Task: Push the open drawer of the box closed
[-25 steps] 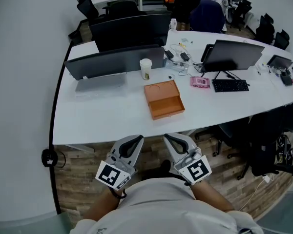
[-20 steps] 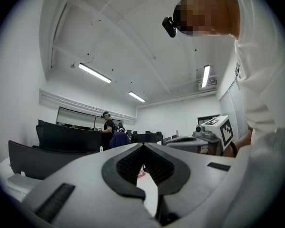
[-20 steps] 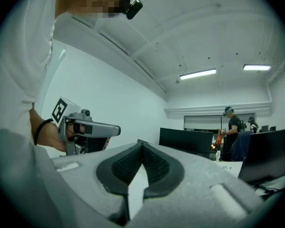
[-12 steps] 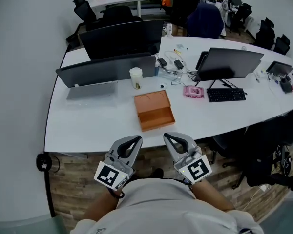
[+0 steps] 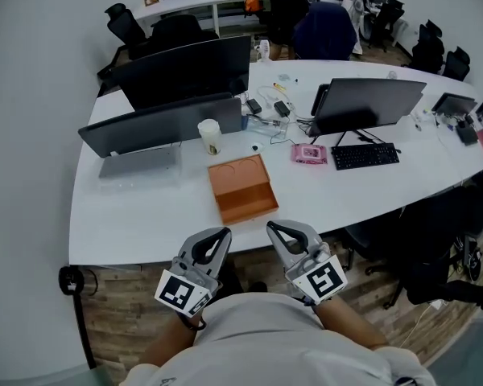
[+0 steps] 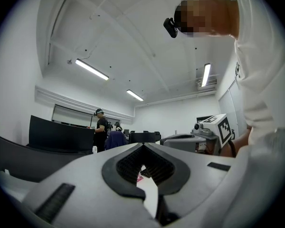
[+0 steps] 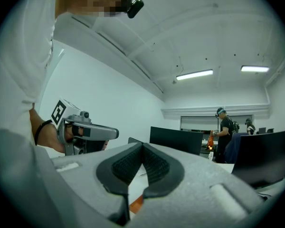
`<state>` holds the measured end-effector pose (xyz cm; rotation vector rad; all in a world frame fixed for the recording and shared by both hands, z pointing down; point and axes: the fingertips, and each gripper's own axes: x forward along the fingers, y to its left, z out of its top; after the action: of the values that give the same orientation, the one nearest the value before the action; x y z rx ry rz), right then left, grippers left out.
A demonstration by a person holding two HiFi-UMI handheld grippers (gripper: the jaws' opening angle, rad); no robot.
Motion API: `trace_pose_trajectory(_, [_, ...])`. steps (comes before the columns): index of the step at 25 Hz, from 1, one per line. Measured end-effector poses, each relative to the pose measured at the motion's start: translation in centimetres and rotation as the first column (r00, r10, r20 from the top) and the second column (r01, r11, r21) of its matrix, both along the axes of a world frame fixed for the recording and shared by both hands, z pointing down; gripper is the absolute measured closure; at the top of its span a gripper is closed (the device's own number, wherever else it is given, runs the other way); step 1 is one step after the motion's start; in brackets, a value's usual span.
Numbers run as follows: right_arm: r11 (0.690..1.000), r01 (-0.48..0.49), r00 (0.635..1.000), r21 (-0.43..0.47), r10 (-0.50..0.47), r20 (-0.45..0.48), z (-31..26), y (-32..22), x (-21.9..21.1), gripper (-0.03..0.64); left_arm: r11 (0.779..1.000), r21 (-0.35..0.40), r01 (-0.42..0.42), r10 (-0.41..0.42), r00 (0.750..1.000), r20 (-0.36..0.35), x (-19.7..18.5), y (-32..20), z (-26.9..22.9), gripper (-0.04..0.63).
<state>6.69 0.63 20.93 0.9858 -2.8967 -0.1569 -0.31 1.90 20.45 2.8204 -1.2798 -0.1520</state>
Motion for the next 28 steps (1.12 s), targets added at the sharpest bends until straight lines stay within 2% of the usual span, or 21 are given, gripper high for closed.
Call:
trace_pose_trajectory(10, [0.999,-0.039,0.999,-0.038,0.039,-0.013,1.8,-3.8,1.1,0.615,0.998,-0.025,-0.058,0.058,0.998,0.003,1.5,-4.4,1.3,0.597])
trace_pose_trajectory(19, [0.991,-0.073,0.997,-0.109,0.069,-0.043,4.4,-7.2,0.2,0.615,0.995,-0.066,-0.080,0.081,0.997,0.017,0.3,-8.0,3.2,0.597])
trace_pose_trajectory(24, [0.981,-0.090,0.994,-0.172,0.077,-0.079,7.4,-9.3,-0.5,0.614,0.991,-0.097,-0.092,0.096,0.995,0.038,-0.4,-9.8,6.0,0.597])
trace_pose_trajectory(28, [0.968,-0.101,0.991,-0.230,0.079,-0.105,10.9,-11.0,-1.0,0.614,0.983,-0.152,-0.103,0.112,0.992,0.052,-0.9,-11.3,9.0,0.597])
